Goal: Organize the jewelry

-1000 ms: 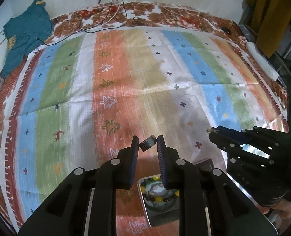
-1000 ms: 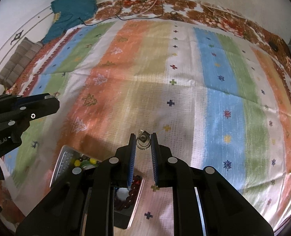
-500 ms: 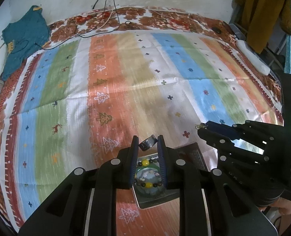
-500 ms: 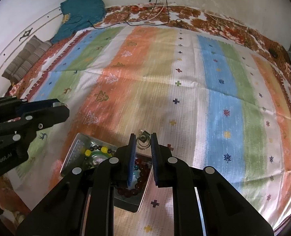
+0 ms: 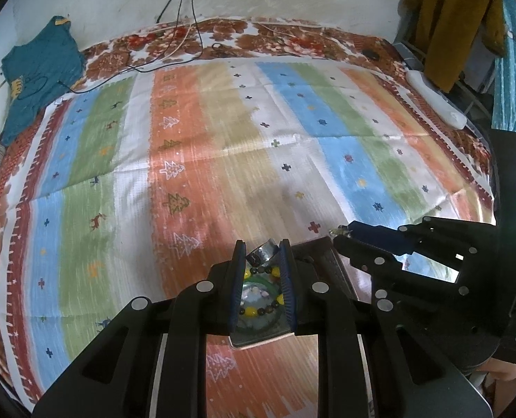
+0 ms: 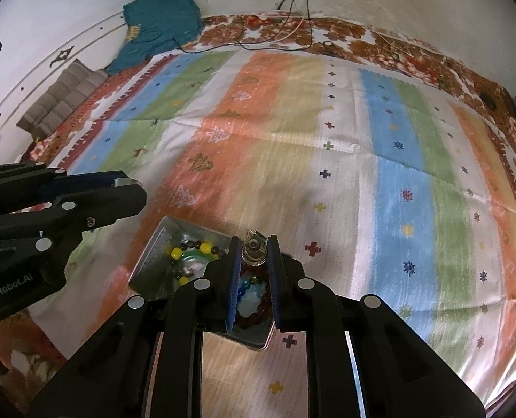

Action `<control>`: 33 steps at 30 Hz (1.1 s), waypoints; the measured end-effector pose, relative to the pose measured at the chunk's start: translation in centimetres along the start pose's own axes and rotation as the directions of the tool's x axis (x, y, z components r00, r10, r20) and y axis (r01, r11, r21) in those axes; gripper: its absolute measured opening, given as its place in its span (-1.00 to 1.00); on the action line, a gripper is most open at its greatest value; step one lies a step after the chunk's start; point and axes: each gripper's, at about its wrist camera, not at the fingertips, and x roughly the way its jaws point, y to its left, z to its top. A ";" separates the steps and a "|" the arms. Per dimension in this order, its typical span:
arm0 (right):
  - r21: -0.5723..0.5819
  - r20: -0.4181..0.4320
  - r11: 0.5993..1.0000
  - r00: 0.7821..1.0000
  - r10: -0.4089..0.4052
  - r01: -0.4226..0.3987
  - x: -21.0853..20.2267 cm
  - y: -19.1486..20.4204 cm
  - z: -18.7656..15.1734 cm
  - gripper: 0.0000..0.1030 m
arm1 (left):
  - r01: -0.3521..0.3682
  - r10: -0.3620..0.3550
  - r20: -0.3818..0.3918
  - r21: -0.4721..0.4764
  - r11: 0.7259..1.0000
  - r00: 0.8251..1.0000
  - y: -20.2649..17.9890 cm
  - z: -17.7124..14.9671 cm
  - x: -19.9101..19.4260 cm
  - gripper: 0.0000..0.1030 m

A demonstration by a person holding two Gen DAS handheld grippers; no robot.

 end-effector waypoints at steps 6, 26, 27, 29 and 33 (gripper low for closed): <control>-0.008 0.003 1.000 1.000 0.014 -0.013 -0.5 0.5 -0.6 -0.69 | 0.006 -0.006 0.010 0.004 1.000 1.000 -0.6 -0.9 -0.7 -0.63; 0.035 -0.001 0.999 1.000 -0.010 0.010 -2.3 -0.1 -2.3 0.04 | 0.007 -0.006 0.027 -0.053 0.999 1.000 0.6 -2.4 -2.6 -0.10; 0.036 0.003 0.999 1.000 -0.012 0.011 -2.6 -0.1 -2.4 0.09 | 0.010 -0.008 0.030 -0.053 0.999 1.000 0.6 -2.6 -2.8 -0.04; 0.035 0.012 0.999 1.000 -0.015 0.014 -3.1 0.0 -2.6 0.18 | 0.012 -0.011 0.034 -0.052 0.999 0.999 0.6 -3.1 -3.2 0.05; 0.036 0.023 0.999 1.000 -0.010 0.010 -3.9 0.0 -3.0 0.36 | 0.017 -0.014 0.042 -0.054 0.998 0.999 0.6 -3.9 -3.9 0.28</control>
